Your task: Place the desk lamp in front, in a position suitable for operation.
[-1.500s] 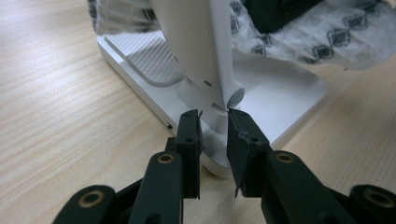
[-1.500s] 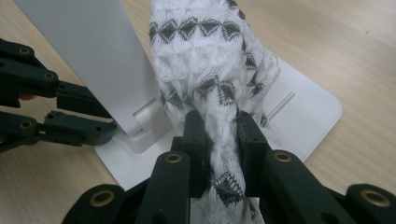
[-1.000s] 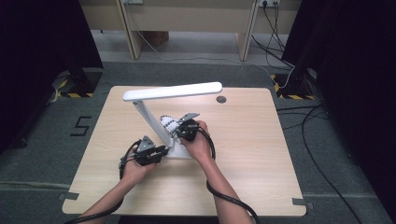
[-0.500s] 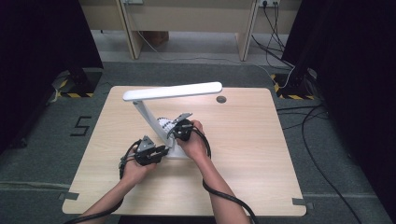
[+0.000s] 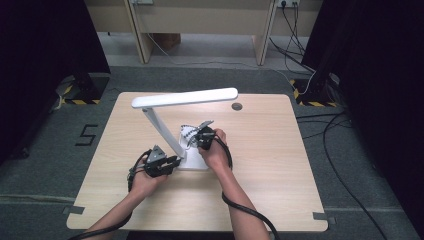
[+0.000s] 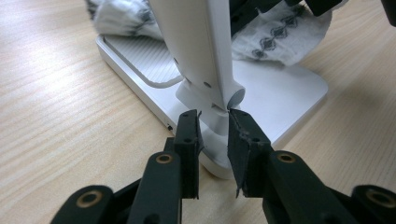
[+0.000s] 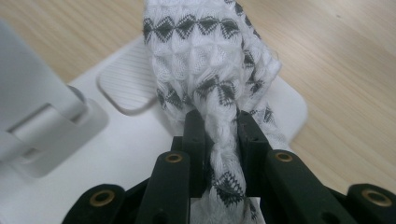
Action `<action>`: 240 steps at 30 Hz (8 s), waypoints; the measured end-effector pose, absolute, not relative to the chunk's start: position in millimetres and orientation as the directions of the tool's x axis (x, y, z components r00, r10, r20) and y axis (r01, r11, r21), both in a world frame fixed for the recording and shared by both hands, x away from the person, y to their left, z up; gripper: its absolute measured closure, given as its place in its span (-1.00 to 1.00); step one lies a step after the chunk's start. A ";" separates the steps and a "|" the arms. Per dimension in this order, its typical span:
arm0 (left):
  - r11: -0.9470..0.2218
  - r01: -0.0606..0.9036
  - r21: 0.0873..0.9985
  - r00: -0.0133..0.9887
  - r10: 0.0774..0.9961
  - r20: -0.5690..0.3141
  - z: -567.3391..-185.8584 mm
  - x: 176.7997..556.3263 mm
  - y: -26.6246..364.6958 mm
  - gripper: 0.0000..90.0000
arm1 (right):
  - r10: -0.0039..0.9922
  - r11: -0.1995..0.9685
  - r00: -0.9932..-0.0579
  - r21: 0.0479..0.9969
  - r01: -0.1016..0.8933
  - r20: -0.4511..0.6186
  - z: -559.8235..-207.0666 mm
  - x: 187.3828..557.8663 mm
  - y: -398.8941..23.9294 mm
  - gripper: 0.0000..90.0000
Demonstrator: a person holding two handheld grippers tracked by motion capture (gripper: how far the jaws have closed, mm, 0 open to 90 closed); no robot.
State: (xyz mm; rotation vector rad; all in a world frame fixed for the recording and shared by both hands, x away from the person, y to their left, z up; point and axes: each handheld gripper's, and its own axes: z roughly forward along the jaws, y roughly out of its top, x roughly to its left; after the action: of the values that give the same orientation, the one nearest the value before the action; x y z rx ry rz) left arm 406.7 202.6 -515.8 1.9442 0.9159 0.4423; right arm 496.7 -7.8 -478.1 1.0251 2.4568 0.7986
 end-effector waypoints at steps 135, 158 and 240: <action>-0.292 0.450 0.844 0.651 0.754 -0.086 -507.1 393.5 214.9 0.28 | 0.804 0.438 -0.592 0.608 0.663 0.066 -460.2 421.9 -47.6 0.71; -0.237 0.487 0.841 0.688 0.697 -0.202 -495.9 384.3 208.9 -0.22 | 0.586 0.624 -0.807 0.597 0.504 0.068 -474.6 376.9 -15.8 0.69; -0.010 0.463 0.886 0.474 0.848 -0.239 -494.9 487.8 239.6 0.85 | 0.724 0.477 -0.690 0.733 0.485 -0.015 -499.2 425.3 -29.4 0.48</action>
State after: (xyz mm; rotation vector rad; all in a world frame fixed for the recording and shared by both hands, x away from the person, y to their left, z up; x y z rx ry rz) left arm 487.8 239.6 -494.9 1.6464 1.1474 0.4468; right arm 425.3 -29.4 -499.2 1.0211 2.4053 1.0412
